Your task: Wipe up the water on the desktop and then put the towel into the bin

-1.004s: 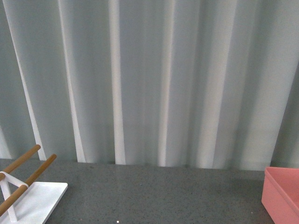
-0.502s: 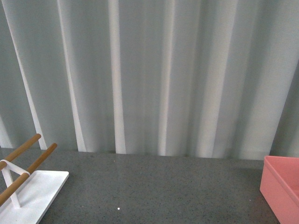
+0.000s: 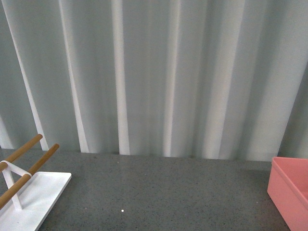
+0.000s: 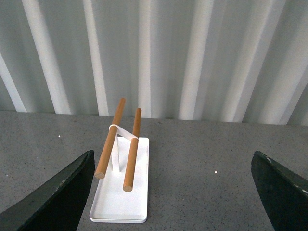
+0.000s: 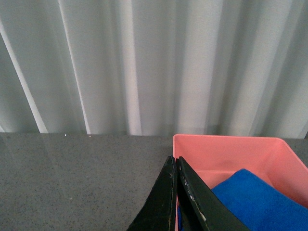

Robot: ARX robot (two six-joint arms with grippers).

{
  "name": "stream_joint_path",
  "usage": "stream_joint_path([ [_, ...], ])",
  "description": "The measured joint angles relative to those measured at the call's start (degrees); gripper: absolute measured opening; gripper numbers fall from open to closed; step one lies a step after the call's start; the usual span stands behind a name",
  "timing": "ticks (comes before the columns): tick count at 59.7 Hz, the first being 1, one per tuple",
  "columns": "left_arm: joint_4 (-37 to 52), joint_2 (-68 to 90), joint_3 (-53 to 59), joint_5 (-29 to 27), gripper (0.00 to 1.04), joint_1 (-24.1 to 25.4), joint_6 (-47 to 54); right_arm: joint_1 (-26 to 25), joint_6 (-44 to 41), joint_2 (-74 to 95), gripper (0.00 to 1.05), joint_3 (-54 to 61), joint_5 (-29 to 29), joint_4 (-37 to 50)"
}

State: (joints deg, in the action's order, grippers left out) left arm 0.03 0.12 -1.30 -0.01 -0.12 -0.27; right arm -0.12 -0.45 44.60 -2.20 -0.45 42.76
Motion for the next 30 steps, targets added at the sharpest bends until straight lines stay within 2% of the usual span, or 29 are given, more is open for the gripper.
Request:
stream_joint_path([
  [30, 0.0, 0.0, 0.0, 0.0, 0.98, 0.0, 0.0, 0.0, 0.1, -21.7, 0.03, 0.9, 0.2, -19.9],
])
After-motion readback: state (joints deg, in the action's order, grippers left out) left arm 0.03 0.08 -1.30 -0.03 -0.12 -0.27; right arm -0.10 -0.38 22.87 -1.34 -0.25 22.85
